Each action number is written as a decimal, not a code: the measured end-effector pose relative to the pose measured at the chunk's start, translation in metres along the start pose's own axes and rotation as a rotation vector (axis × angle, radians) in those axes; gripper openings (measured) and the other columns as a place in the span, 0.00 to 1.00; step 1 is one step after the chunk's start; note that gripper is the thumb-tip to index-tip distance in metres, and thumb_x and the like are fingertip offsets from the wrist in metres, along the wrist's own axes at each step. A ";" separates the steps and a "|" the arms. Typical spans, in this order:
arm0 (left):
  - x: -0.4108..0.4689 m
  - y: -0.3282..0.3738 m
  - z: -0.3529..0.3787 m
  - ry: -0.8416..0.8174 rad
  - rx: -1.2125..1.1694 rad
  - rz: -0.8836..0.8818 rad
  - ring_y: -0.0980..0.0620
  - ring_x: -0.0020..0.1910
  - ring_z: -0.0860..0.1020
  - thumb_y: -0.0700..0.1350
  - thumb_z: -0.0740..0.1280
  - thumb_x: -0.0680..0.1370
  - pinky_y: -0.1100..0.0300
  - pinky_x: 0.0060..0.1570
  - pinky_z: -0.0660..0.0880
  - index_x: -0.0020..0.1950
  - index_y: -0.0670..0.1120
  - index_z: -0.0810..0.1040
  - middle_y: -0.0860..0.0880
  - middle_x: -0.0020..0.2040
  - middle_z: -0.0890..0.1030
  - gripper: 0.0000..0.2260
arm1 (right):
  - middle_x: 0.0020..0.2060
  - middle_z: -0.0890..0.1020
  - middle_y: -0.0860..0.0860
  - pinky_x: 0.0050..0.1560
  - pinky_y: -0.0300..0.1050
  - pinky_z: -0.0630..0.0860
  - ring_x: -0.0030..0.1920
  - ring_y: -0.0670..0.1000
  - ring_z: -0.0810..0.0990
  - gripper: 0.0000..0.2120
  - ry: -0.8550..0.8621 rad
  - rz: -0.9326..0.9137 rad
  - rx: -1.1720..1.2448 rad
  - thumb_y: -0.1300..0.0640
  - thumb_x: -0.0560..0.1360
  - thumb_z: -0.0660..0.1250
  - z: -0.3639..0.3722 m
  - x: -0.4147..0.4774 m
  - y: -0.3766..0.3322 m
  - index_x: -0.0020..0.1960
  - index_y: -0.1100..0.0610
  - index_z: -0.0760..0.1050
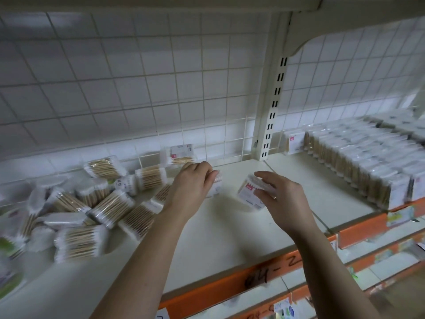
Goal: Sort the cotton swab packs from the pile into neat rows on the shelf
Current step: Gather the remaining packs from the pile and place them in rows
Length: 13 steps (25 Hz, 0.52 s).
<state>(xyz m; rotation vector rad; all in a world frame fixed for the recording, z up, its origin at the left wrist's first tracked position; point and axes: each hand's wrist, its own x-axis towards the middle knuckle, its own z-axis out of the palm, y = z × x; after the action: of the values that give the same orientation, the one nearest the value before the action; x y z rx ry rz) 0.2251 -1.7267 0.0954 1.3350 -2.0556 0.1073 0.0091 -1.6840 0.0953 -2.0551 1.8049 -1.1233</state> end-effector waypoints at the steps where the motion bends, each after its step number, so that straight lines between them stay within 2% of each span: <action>1: 0.002 0.005 0.003 -0.014 -0.038 -0.017 0.45 0.41 0.75 0.54 0.56 0.79 0.55 0.41 0.68 0.43 0.42 0.76 0.46 0.37 0.79 0.18 | 0.53 0.83 0.47 0.44 0.42 0.73 0.51 0.52 0.80 0.16 0.007 -0.001 -0.010 0.60 0.72 0.69 -0.004 0.000 0.005 0.59 0.50 0.78; 4: 0.011 0.025 0.011 -0.048 -0.163 -0.060 0.47 0.44 0.74 0.50 0.62 0.79 0.59 0.40 0.63 0.47 0.44 0.77 0.47 0.41 0.80 0.10 | 0.53 0.83 0.48 0.46 0.43 0.74 0.52 0.52 0.80 0.14 0.029 0.012 -0.014 0.57 0.72 0.70 -0.021 0.000 0.023 0.58 0.51 0.79; 8: 0.022 0.057 0.030 -0.069 -0.249 -0.075 0.48 0.49 0.76 0.48 0.66 0.78 0.62 0.40 0.62 0.51 0.45 0.79 0.48 0.46 0.81 0.08 | 0.51 0.83 0.47 0.42 0.41 0.72 0.49 0.50 0.80 0.13 0.045 0.017 0.001 0.55 0.72 0.71 -0.047 -0.001 0.052 0.56 0.50 0.79; 13: 0.041 0.105 0.058 -0.075 -0.293 -0.107 0.52 0.50 0.78 0.47 0.71 0.73 0.62 0.46 0.70 0.52 0.46 0.81 0.51 0.50 0.82 0.10 | 0.50 0.83 0.45 0.43 0.35 0.70 0.49 0.47 0.80 0.13 0.021 -0.057 0.042 0.56 0.72 0.71 -0.094 0.009 0.089 0.56 0.53 0.80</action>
<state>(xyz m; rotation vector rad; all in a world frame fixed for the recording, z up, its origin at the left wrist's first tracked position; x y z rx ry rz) 0.0983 -1.7329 0.1042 1.2768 -1.9656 -0.2843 -0.1195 -1.6828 0.1116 -2.0904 1.7275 -1.1921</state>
